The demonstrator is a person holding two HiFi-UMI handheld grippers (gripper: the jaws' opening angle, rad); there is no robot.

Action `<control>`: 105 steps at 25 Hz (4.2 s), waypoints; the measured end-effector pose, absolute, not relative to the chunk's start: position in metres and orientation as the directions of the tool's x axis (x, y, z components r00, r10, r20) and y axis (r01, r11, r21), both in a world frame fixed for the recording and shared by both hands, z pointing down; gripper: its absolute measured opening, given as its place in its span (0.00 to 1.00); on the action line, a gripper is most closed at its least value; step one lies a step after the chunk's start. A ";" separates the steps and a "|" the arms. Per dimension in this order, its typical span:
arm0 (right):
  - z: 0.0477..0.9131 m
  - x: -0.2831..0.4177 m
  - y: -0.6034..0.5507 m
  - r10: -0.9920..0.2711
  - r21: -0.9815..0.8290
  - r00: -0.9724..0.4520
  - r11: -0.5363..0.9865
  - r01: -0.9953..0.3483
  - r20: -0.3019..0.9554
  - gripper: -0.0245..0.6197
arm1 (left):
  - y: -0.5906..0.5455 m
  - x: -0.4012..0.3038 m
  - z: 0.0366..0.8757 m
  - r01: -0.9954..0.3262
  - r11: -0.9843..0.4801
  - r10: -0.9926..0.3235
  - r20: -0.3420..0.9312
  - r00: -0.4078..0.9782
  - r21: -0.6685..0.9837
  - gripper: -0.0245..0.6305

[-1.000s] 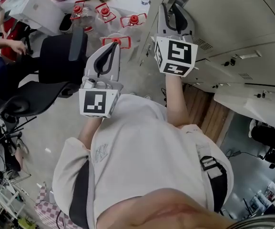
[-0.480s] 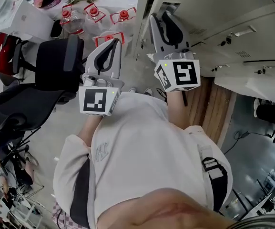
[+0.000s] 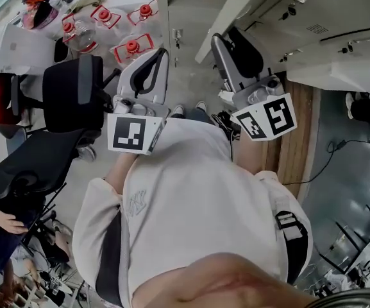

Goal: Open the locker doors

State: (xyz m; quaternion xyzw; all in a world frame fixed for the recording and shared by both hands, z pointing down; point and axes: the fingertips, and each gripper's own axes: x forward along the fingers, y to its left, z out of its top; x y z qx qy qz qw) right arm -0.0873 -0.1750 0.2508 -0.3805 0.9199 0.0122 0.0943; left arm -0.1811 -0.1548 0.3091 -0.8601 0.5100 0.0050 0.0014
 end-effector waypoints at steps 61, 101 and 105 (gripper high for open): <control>0.258 0.121 -0.331 -0.868 0.183 -0.495 0.480 -0.858 -0.044 0.14 | -0.163 0.053 0.299 -0.878 -0.478 -0.879 -0.004 0.478 0.016 0.04; 0.270 0.201 -0.180 -0.595 0.162 -0.797 0.780 -0.604 -0.106 0.16 | -0.128 0.148 0.301 -0.787 -0.617 -0.787 -0.016 0.617 0.006 0.04; 0.271 0.217 -0.169 -0.589 0.165 -0.800 0.783 -0.599 -0.113 0.16 | -0.125 0.159 0.301 -0.778 -0.629 -0.778 -0.018 0.628 0.006 0.04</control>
